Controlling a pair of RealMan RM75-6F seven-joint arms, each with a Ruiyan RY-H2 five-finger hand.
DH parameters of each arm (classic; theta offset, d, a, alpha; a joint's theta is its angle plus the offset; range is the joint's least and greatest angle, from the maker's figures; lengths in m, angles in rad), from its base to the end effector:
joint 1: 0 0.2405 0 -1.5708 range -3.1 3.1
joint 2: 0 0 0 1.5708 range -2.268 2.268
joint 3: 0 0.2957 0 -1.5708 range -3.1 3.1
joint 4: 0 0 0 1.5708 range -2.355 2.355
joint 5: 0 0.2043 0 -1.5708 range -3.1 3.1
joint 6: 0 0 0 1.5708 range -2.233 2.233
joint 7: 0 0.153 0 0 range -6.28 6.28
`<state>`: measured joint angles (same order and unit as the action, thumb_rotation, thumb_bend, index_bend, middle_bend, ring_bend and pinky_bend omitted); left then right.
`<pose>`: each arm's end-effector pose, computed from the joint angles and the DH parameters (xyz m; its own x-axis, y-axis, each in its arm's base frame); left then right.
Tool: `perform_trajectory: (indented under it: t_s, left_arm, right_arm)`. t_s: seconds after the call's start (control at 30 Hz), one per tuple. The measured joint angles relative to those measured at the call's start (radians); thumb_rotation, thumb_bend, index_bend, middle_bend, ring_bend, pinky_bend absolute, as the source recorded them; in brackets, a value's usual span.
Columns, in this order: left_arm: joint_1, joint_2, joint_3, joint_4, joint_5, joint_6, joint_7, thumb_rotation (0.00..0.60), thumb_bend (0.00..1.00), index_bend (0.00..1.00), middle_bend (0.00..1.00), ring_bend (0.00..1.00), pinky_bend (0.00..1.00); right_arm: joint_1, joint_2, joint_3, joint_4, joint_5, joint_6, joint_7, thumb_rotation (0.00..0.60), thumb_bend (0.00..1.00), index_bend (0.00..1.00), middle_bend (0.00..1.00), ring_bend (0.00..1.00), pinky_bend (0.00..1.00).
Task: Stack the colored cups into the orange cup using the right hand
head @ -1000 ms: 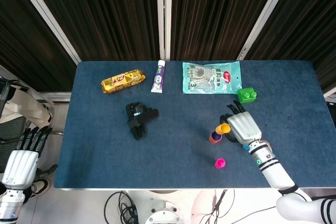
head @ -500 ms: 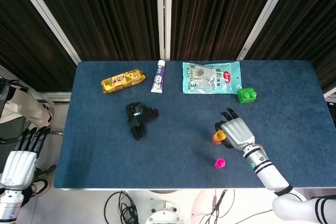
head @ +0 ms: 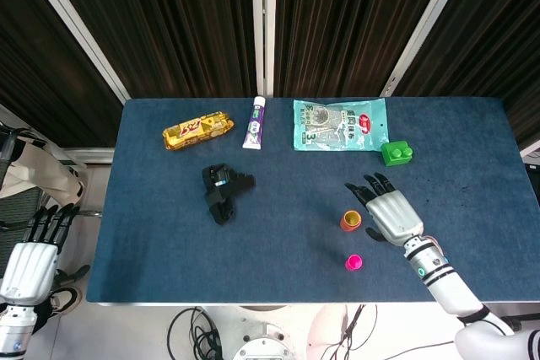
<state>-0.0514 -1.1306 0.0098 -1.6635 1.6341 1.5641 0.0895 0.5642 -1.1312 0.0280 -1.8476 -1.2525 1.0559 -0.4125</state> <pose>-0.3208 0.1674 0.1688 0.4234 -0.0110 0.9059 0.8999 -0.1100 -0.4220 -0.2260 -0.3019 0.1005 0.5981 -0.2492 0.7617 -0.7845 -0.3764 0.4928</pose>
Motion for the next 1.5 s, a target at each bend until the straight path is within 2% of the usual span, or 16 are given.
perform_trajectory:
  t_s: [0.23,0.33,0.6,0.83,1.13,1.5]
  left_arm:
    - [0.001,-0.002,0.003,-0.002,0.006,0.0,0.005,0.6,0.0,0.03,0.05,0.0,0.0]
    - [-0.001,-0.003,0.004,-0.003,0.01,-0.001,0.009,0.6,0.0,0.03,0.05,0.0,0.0]
    - [0.005,-0.002,0.009,-0.011,0.018,0.007,0.019,0.6,0.0,0.03,0.05,0.0,0.0]
    - [0.009,-0.002,0.012,-0.007,0.017,0.009,0.012,0.6,0.0,0.03,0.05,0.0,0.0]
    - [0.008,-0.001,0.011,-0.003,0.017,0.008,0.005,0.6,0.0,0.03,0.05,0.0,0.0]
    - [0.007,-0.001,0.01,-0.004,0.017,0.005,0.008,0.6,0.0,0.03,0.05,0.0,0.0]
  right_arm:
    - [-0.084,0.121,-0.076,-0.05,-0.049,0.047,-0.001,0.6,0.16,0.1,0.23,0.0,0.0]
    - [-0.108,0.124,-0.092,-0.037,-0.042,0.053,-0.016,0.6,0.16,0.11,0.23,0.0,0.0]
    - [-0.146,0.038,-0.108,0.078,-0.048,0.055,0.001,0.6,0.16,0.13,0.24,0.0,0.0]
    - [-0.173,-0.055,-0.096,0.172,-0.047,0.076,-0.015,0.6,0.16,0.17,0.27,0.0,0.0]
    - [-0.196,-0.134,-0.072,0.24,-0.033,0.108,-0.068,0.6,0.21,0.3,0.31,0.0,0.0]
    - [-0.214,-0.211,-0.057,0.316,-0.04,0.136,-0.095,0.6,0.23,0.41,0.4,0.08,0.0]
